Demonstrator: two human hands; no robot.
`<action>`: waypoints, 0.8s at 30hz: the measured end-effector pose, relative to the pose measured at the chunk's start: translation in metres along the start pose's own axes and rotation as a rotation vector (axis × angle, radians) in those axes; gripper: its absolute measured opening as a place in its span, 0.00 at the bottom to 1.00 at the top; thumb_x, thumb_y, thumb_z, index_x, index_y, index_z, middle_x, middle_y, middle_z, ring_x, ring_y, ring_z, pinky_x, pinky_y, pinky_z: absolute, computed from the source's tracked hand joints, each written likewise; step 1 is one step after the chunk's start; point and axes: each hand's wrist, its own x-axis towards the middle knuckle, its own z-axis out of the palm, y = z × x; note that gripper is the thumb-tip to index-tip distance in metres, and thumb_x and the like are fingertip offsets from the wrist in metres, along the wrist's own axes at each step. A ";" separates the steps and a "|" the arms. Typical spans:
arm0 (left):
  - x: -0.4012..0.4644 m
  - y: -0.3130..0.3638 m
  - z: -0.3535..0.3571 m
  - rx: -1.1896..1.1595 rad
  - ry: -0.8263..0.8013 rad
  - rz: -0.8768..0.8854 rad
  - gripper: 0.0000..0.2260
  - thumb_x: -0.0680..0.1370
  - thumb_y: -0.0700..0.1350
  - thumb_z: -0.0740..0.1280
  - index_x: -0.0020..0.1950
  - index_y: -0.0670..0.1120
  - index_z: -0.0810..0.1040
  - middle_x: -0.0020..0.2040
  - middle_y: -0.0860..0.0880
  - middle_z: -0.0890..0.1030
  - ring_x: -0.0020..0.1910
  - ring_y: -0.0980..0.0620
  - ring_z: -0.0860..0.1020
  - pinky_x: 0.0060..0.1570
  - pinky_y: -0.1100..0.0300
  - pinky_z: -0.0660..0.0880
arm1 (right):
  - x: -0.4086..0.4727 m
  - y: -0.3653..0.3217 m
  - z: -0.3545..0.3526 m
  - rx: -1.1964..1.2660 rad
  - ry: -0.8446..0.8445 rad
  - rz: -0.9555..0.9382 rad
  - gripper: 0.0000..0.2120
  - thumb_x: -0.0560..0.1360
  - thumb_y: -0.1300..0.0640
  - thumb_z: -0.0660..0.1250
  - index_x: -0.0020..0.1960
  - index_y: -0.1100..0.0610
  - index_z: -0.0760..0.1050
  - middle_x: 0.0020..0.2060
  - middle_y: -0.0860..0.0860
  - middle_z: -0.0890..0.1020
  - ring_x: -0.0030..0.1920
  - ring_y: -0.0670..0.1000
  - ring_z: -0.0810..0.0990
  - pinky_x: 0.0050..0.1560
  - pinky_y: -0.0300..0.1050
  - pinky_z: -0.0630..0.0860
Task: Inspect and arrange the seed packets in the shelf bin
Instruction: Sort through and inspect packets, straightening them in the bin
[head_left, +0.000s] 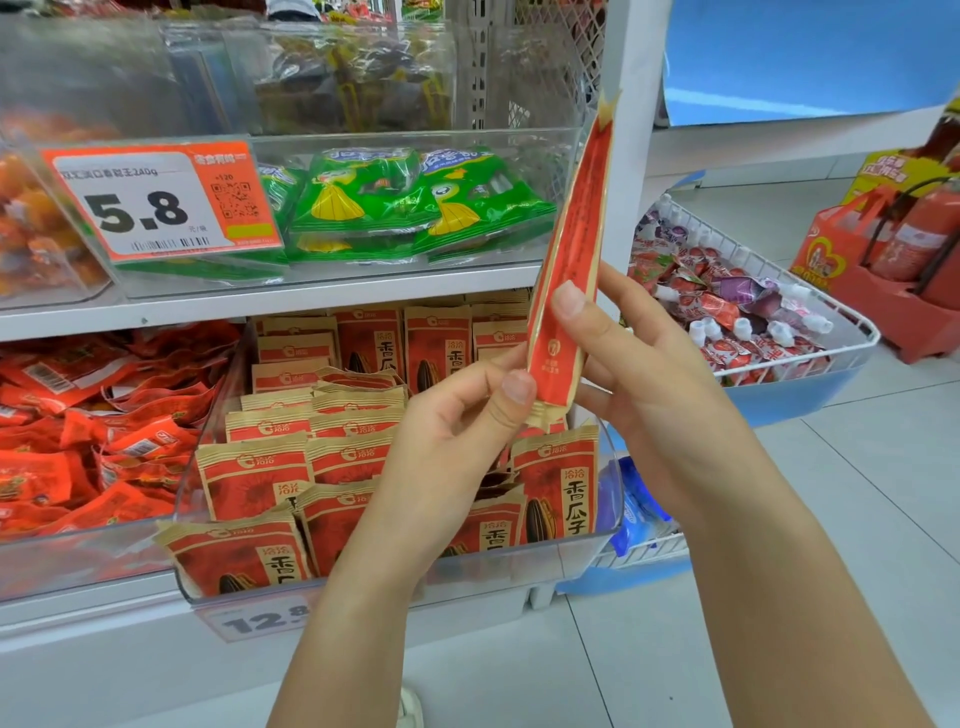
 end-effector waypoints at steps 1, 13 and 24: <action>0.000 0.000 0.000 0.001 -0.003 -0.002 0.19 0.72 0.60 0.64 0.47 0.46 0.84 0.60 0.50 0.83 0.60 0.57 0.80 0.53 0.67 0.76 | 0.001 0.000 0.000 0.015 0.012 0.002 0.37 0.65 0.46 0.74 0.72 0.49 0.68 0.48 0.49 0.86 0.46 0.47 0.85 0.45 0.37 0.80; -0.002 -0.002 -0.009 0.025 -0.028 0.040 0.19 0.70 0.57 0.67 0.50 0.43 0.76 0.44 0.54 0.83 0.45 0.56 0.83 0.46 0.64 0.78 | -0.001 0.000 -0.001 -0.088 0.116 -0.060 0.35 0.62 0.40 0.69 0.69 0.43 0.69 0.41 0.41 0.85 0.47 0.40 0.84 0.50 0.40 0.79; 0.003 0.006 -0.009 -0.162 0.218 0.024 0.11 0.75 0.53 0.65 0.50 0.47 0.79 0.48 0.50 0.85 0.49 0.53 0.83 0.45 0.61 0.79 | 0.001 0.011 -0.003 -0.359 -0.210 0.036 0.31 0.64 0.42 0.74 0.66 0.40 0.74 0.54 0.47 0.84 0.48 0.46 0.85 0.50 0.48 0.83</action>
